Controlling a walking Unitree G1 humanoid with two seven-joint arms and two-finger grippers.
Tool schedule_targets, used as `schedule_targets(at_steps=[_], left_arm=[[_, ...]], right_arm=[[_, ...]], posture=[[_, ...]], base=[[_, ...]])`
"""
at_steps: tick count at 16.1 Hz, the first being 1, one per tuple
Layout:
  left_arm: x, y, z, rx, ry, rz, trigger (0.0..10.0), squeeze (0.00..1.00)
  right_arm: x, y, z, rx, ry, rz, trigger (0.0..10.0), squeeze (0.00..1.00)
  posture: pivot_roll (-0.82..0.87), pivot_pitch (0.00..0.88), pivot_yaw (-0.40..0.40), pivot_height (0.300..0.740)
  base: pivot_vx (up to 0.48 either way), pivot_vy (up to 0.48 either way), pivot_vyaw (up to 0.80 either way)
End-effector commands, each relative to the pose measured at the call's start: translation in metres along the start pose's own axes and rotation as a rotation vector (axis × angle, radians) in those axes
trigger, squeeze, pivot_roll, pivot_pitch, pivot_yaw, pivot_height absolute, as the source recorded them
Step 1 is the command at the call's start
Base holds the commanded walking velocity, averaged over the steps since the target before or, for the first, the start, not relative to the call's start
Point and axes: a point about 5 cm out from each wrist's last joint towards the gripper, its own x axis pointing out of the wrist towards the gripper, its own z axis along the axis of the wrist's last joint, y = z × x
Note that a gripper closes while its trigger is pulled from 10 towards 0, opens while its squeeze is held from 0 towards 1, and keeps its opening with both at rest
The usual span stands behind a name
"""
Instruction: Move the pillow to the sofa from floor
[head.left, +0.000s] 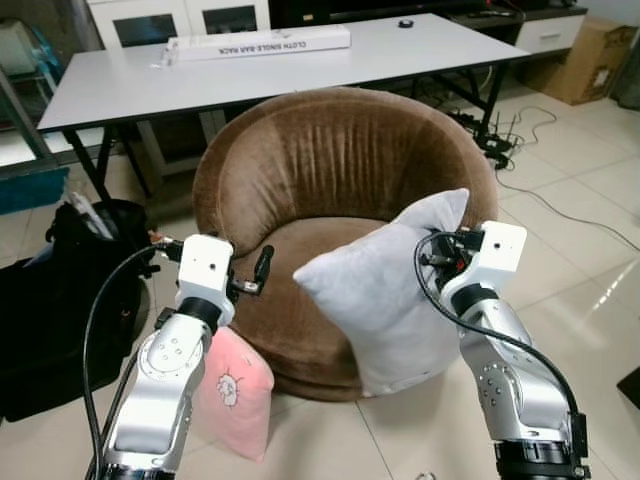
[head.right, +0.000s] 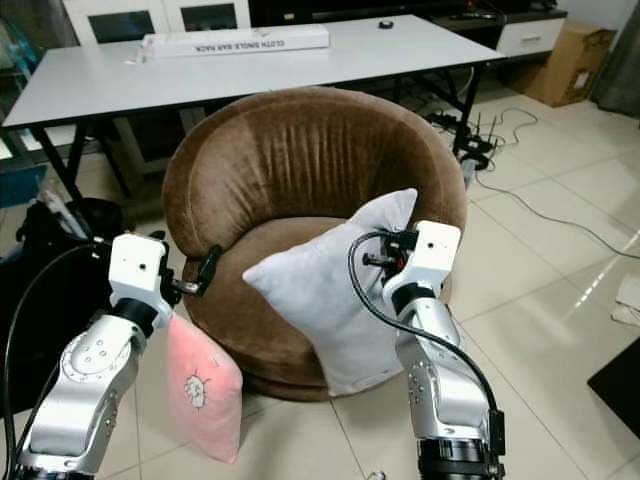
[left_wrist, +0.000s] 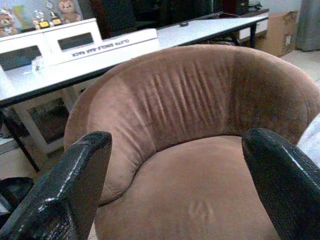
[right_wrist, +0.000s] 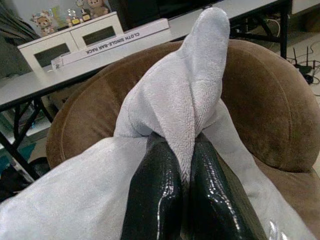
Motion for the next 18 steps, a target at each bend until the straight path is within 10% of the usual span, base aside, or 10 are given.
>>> schedule_targets(at_steps=[1, 18], left_arm=[[-0.0001, 0.0002, 0.0009, 0.017, -0.007, 0.001, 10.0, 0.00], [-0.0030, -0.0039, -0.0002, 0.042, -0.008, -0.026, 10.0, 0.00]], right_arm=[[-0.0002, 0.0013, 0.0102, -0.002, -0.043, 0.005, 10.0, 0.00], [-0.0019, 0.0010, 0.0053, 0.019, -0.026, -0.017, 10.0, 0.00]], posture=[[-0.01, 0.000, 0.037, 0.740], [0.00, 0.000, 0.036, 0.740]], base=[[0.000, 0.000, 0.00], [0.000, -0.056, 0.00]])
